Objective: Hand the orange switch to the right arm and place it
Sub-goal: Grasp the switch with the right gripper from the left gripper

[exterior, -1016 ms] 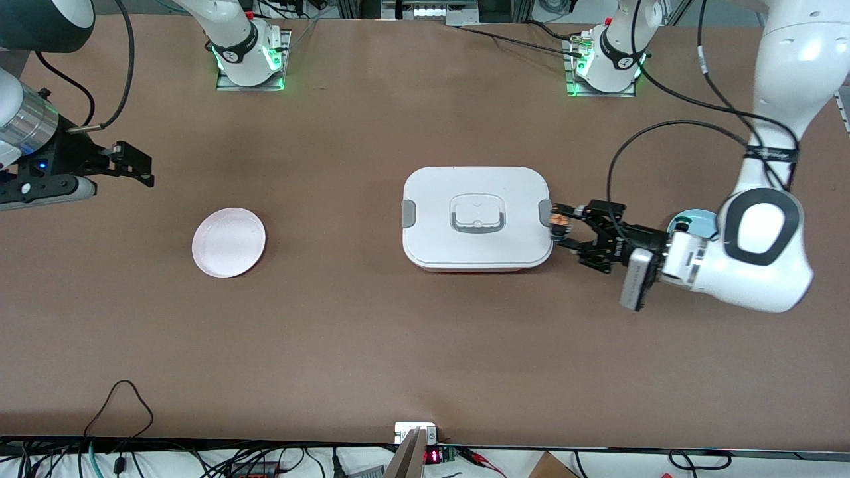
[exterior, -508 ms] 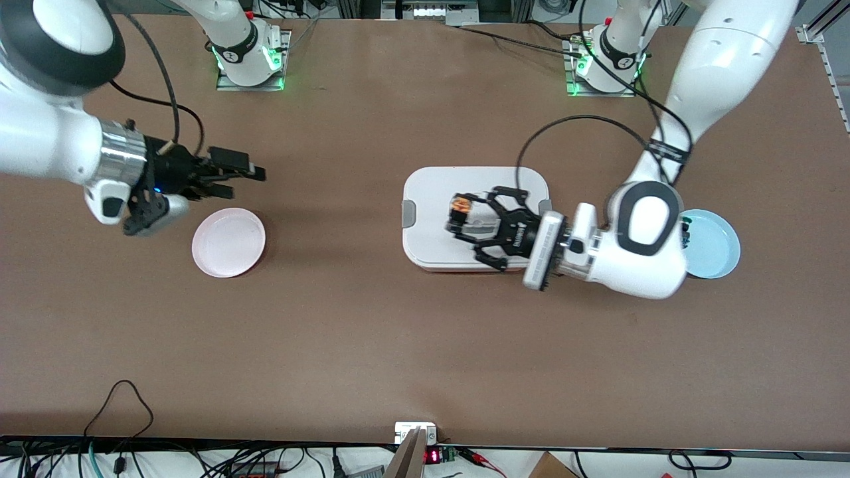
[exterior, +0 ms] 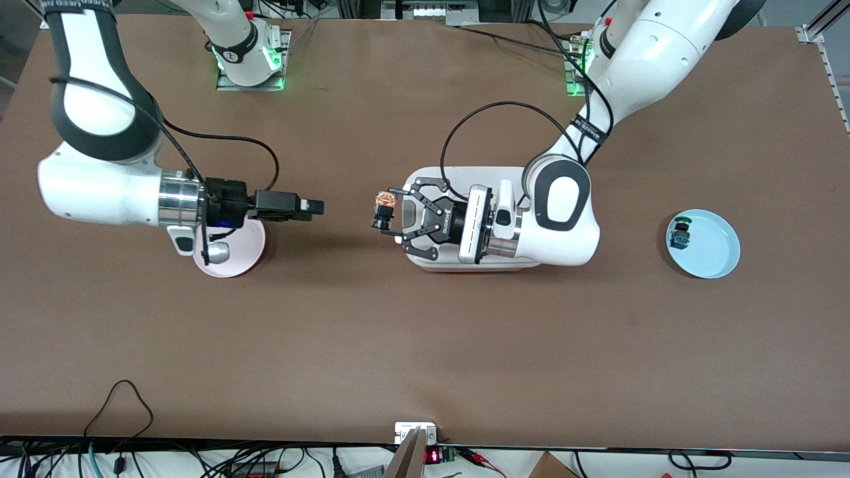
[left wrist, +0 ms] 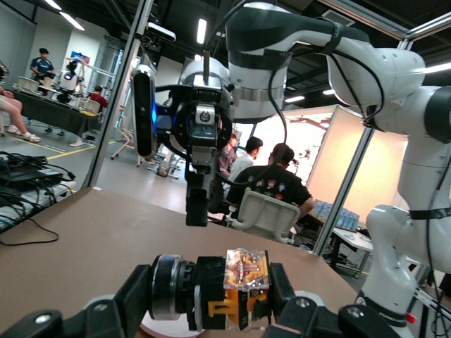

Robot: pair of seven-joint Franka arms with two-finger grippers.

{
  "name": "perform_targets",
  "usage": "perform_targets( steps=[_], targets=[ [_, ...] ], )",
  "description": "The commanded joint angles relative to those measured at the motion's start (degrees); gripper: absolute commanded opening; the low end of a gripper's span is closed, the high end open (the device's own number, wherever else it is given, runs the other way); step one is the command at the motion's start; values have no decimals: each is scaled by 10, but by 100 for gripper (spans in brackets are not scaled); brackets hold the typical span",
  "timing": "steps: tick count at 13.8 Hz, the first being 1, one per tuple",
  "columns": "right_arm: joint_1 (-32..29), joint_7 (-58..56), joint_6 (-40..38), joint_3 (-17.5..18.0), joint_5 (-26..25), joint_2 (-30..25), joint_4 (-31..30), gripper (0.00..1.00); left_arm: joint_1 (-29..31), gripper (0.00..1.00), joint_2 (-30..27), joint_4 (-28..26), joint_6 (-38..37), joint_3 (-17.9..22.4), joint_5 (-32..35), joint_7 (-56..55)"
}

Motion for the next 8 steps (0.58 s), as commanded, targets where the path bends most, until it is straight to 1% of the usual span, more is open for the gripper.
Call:
perform_targets(
  steps=[1, 3, 5, 6, 8],
  targets=[
    [23, -16, 45, -3, 85, -13, -44, 100, -17, 0, -7, 2, 38, 3, -38, 24],
    [47, -51, 81, -3, 149, -14, -69, 100, -25, 0, -8, 2, 42, 3, -54, 24],
    [67, -83, 103, -3, 197, -9, -80, 100, -27, 0, -7, 2, 42, 4, -55, 24],
    [70, -91, 110, -3, 207, -6, -81, 100, -27, 0, -8, 2, 43, 4, -56, 24],
    [84, -95, 125, -3, 211, -2, -82, 100, -25, 0, -8, 2, 43, 3, -57, 24]
  ],
)
